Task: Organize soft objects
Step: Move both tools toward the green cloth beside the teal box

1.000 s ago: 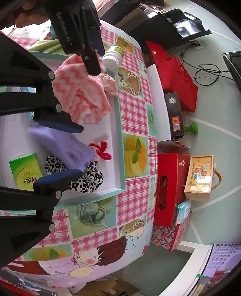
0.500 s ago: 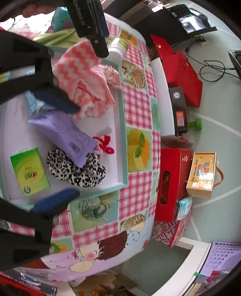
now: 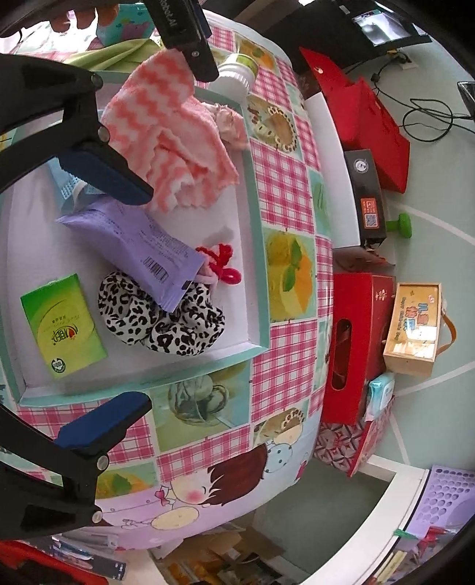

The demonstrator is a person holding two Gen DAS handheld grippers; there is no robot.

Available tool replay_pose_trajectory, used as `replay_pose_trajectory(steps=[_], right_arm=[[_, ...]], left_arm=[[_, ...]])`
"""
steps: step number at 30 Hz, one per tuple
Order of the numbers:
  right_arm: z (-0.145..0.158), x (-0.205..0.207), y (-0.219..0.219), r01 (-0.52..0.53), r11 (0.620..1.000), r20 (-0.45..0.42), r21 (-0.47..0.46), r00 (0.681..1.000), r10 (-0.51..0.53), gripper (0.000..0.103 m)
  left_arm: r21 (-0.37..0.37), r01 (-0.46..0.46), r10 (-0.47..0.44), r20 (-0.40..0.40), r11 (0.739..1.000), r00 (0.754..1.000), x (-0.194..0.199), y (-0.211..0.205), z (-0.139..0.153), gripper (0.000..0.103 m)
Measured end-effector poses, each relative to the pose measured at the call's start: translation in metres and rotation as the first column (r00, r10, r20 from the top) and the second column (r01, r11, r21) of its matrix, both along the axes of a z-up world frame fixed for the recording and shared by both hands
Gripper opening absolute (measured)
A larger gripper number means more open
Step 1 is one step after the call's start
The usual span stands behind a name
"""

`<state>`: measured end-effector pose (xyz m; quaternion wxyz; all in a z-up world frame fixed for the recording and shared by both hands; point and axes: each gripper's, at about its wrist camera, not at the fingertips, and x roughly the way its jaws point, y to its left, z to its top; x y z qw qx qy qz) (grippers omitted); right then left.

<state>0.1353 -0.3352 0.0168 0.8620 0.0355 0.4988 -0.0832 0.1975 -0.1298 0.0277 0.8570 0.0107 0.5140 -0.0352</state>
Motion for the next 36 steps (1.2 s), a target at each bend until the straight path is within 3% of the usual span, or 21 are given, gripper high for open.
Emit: replay_pose_trajectory(steps=[3, 13, 19, 36], right_arm=[[0.000, 0.000, 0.000, 0.001, 1.000, -0.007, -0.001, 1.000, -0.001, 0.103], [0.007, 0.000, 0.007, -0.022, 1.000, -0.006, -0.008, 1.000, 0.022, 0.103], [0.010, 0.004, 0.020, -0.047, 0.999, 0.001, 0.002, 0.999, 0.047, 0.103], [0.026, 0.002, 0.088, -0.273, 0.962, 0.072, 0.011, 0.960, 0.271, 0.103]], left_arm=[[0.036, 0.009, -0.009, -0.006, 0.999, 1.000, 0.000, -0.002, -0.002, 0.095], [0.013, 0.013, -0.013, 0.010, 1.000, 1.000, -0.003, 0.007, 0.010, 0.095], [-0.031, -0.032, 0.033, 0.047, 0.999, 0.998, -0.007, 0.024, 0.027, 0.095], [-0.090, -0.133, 0.146, 0.152, 0.987, 0.977, -0.052, 0.048, 0.052, 0.095]])
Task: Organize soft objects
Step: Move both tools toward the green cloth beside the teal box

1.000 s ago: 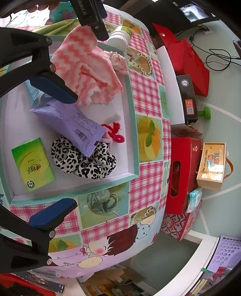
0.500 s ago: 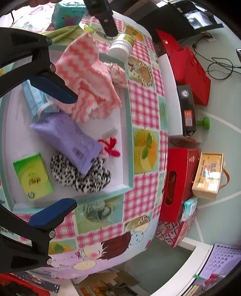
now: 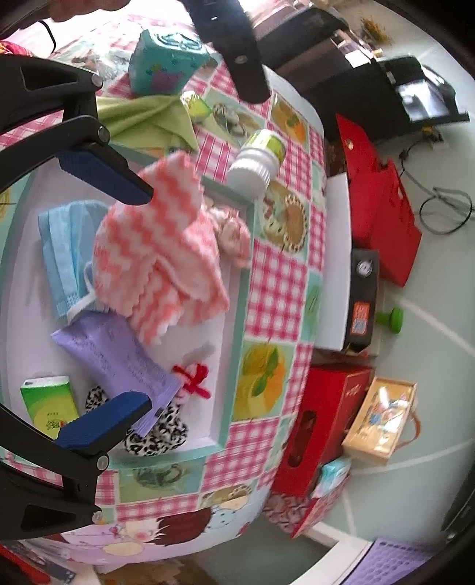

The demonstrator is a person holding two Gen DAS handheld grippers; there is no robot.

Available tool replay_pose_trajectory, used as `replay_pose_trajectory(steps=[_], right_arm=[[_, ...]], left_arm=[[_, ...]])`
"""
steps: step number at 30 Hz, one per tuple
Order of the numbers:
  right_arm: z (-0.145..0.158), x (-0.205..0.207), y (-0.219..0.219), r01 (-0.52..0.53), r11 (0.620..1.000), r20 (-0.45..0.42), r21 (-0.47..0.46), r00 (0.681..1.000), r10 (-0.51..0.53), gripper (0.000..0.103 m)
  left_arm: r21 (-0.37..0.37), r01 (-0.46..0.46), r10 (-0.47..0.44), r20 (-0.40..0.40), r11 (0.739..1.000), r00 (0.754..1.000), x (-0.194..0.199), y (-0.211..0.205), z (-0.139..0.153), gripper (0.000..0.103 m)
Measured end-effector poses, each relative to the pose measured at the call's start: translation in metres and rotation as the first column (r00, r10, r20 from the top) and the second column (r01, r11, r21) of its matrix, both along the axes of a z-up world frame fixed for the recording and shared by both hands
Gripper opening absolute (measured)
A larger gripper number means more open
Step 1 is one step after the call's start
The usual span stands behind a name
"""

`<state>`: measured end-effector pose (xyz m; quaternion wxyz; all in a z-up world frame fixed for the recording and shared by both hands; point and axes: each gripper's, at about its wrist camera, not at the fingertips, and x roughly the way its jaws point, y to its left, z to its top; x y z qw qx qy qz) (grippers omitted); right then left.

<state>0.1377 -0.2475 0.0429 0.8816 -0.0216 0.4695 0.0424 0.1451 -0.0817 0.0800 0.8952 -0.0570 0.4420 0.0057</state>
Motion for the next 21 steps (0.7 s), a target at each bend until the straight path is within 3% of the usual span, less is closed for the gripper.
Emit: replay_pose_trajectory(steps=[8, 12, 17, 21], right_arm=[[-0.001, -0.005, -0.005, 0.000, 1.000, 0.004, 0.006, 1.000, 0.000, 0.103], [-0.002, -0.005, -0.015, 0.025, 1.000, 0.007, 0.016, 1.000, -0.025, 0.103], [0.002, -0.006, -0.020, 0.032, 0.998, 0.048, 0.048, 0.998, -0.034, 0.103], [0.007, -0.009, -0.013, 0.001, 0.998, 0.101, 0.059, 0.995, -0.007, 0.103]], left_arm=[[-0.019, -0.059, 0.059, 0.011, 0.998, 0.998, -0.032, 0.010, -0.007, 0.095], [-0.088, -0.093, 0.095, 0.015, 0.992, 0.995, -0.050, 0.022, -0.012, 0.095], [-0.113, -0.102, 0.101, -0.021, 0.988, 0.995, -0.067, 0.028, -0.027, 0.096], [-0.142, -0.117, 0.115, -0.018, 0.983, 0.993, -0.081, 0.036, -0.035, 0.102]])
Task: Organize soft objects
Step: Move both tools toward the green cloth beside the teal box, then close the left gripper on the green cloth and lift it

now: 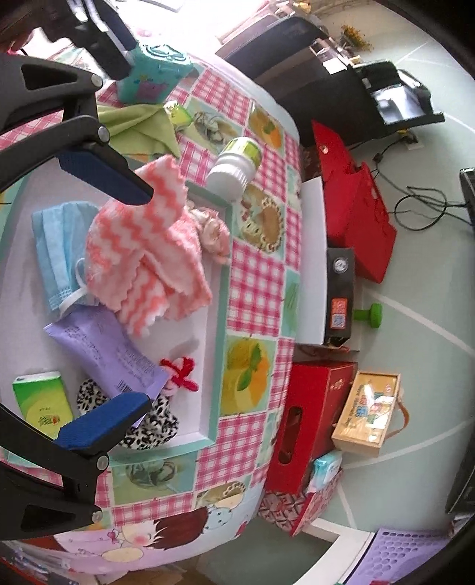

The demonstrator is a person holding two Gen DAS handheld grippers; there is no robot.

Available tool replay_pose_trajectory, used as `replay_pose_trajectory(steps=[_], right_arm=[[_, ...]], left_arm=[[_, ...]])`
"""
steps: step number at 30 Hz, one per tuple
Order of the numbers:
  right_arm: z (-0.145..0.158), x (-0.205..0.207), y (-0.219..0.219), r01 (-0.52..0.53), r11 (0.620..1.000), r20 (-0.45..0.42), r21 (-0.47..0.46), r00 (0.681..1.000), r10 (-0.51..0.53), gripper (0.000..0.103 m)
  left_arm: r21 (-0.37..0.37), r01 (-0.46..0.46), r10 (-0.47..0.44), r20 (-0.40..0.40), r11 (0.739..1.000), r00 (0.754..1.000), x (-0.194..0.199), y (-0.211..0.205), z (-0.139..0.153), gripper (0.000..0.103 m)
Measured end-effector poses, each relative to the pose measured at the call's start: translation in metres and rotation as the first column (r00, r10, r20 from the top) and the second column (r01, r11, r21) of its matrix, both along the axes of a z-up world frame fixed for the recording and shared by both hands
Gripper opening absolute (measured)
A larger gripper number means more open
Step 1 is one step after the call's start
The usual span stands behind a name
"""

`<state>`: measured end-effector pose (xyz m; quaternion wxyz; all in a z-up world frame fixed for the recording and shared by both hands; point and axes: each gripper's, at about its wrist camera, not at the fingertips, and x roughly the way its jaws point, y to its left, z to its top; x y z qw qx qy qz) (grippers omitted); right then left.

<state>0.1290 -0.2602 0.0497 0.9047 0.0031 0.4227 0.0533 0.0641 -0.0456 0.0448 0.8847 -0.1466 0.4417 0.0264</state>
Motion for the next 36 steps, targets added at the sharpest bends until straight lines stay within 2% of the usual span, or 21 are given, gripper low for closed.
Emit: replay_pose_trajectory(steps=[3, 5, 9, 11, 15, 19, 23, 26, 28, 33, 35, 36], right_arm=[[0.005, -0.002, 0.006, -0.013, 1.000, 0.053, 0.018, 0.998, 0.012, 0.103], [0.007, -0.004, 0.011, -0.039, 0.999, 0.075, 0.031, 0.997, 0.036, 0.103], [0.001, -0.002, 0.024, -0.110, 0.992, 0.039, 0.060, 0.993, 0.108, 0.103], [-0.001, -0.001, 0.028, -0.122, 0.989, 0.038, 0.080, 0.992, 0.119, 0.103], [0.001, -0.004, 0.035, -0.173, 0.974, 0.046, 0.148, 0.985, 0.168, 0.103], [0.000, -0.005, 0.047, -0.229, 0.955, 0.051, 0.188, 0.973, 0.223, 0.103], [-0.009, -0.003, 0.059, -0.260, 0.943, 0.028, 0.206, 0.965, 0.260, 0.103], [-0.017, -0.002, 0.069, -0.286, 0.940, 0.008, 0.186, 0.957, 0.290, 0.103], [-0.019, -0.001, 0.074, -0.303, 0.935, 0.001, 0.184, 0.952, 0.308, 0.103], [-0.021, 0.000, 0.080, -0.319, 0.930, -0.008, 0.184, 0.945, 0.326, 0.103], [-0.022, 0.001, 0.084, -0.329, 0.928, -0.010, 0.177, 0.942, 0.336, 0.103], [-0.022, 0.002, 0.085, -0.332, 0.927, -0.010, 0.175, 0.941, 0.339, 0.103]], left_arm=[[0.009, -0.006, 0.006, 0.006, 1.000, 1.000, -0.007, 0.005, -0.004, 0.102], [-0.019, 0.001, -0.002, -0.006, 1.000, 1.000, -0.008, 0.008, -0.007, 0.102], [-0.014, -0.020, 0.020, -0.029, 1.000, 0.999, -0.010, 0.014, -0.011, 0.102], [0.007, -0.049, 0.050, -0.045, 0.999, 0.998, -0.011, 0.017, -0.013, 0.102], [-0.006, -0.107, 0.106, -0.070, 0.994, 0.992, -0.014, 0.025, -0.022, 0.102], [0.010, -0.157, 0.157, -0.119, 0.988, 0.980, -0.012, 0.031, -0.038, 0.102], [0.007, -0.146, 0.146, -0.149, 0.989, 0.978, -0.007, 0.027, -0.052, 0.100], [-0.005, -0.146, 0.143, -0.171, 0.989, 0.975, -0.001, 0.027, -0.060, 0.093], [-0.024, -0.155, 0.148, -0.187, 0.988, 0.971, 0.004, 0.028, -0.065, 0.083], [-0.047, -0.164, 0.152, -0.195, 0.985, 0.969, 0.013, 0.028, -0.069, 0.078], [-0.044, -0.157, 0.146, -0.197, 0.987, 0.970, 0.016, 0.025, -0.071, 0.073], [-0.044, -0.153, 0.141, -0.201, 0.987, 0.969, 0.017, 0.024, -0.072, 0.066]])
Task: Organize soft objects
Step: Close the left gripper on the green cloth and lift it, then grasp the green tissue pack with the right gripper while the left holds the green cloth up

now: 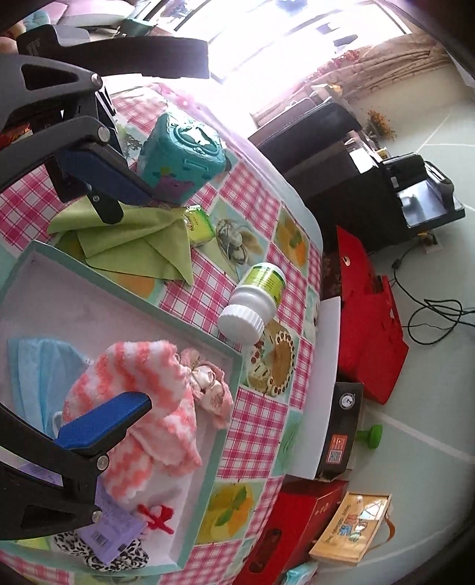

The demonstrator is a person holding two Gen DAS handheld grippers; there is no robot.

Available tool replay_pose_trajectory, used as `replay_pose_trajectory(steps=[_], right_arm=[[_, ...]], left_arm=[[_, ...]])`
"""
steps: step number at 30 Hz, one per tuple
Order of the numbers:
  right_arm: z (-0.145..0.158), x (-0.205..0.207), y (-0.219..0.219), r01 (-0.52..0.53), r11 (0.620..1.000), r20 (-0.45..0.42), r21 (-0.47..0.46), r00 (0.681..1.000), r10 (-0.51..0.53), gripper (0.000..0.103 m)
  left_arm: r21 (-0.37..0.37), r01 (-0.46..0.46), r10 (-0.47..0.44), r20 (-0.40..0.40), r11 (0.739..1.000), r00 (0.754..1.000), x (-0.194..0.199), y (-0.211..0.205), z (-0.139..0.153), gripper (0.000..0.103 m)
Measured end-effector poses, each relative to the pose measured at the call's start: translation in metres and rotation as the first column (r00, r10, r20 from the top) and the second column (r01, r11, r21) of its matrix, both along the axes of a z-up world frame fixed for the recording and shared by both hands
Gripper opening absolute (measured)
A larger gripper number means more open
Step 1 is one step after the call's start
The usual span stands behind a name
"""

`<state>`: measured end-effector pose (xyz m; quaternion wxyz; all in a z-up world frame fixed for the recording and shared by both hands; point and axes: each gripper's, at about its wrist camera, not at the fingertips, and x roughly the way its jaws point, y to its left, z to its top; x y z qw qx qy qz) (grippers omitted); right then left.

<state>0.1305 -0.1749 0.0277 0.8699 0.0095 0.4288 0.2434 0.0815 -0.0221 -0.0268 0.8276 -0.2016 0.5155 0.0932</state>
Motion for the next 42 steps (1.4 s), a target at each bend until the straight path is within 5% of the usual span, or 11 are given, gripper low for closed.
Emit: replay_pose_trajectory(steps=[10, 30, 42], right_arm=[[-0.004, 0.005, 0.010, -0.019, 1.000, -0.007, -0.015, 1.000, 0.019, 0.103], [-0.006, 0.021, 0.013, -0.006, 1.000, 0.005, 0.030, 1.000, 0.005, 0.103], [-0.002, 0.022, 0.018, 0.011, 1.000, 0.028, 0.017, 1.000, -0.011, 0.101]], left_arm=[[-0.002, 0.045, -0.045, -0.042, 0.999, 0.998, 0.009, -0.004, -0.015, 0.011], [-0.129, 0.134, -0.123, 0.087, 0.983, 0.989, -0.023, 0.012, 0.015, 0.004], [-0.166, 0.190, -0.136, 0.293, 0.968, 0.946, -0.033, 0.024, 0.063, 0.004]])
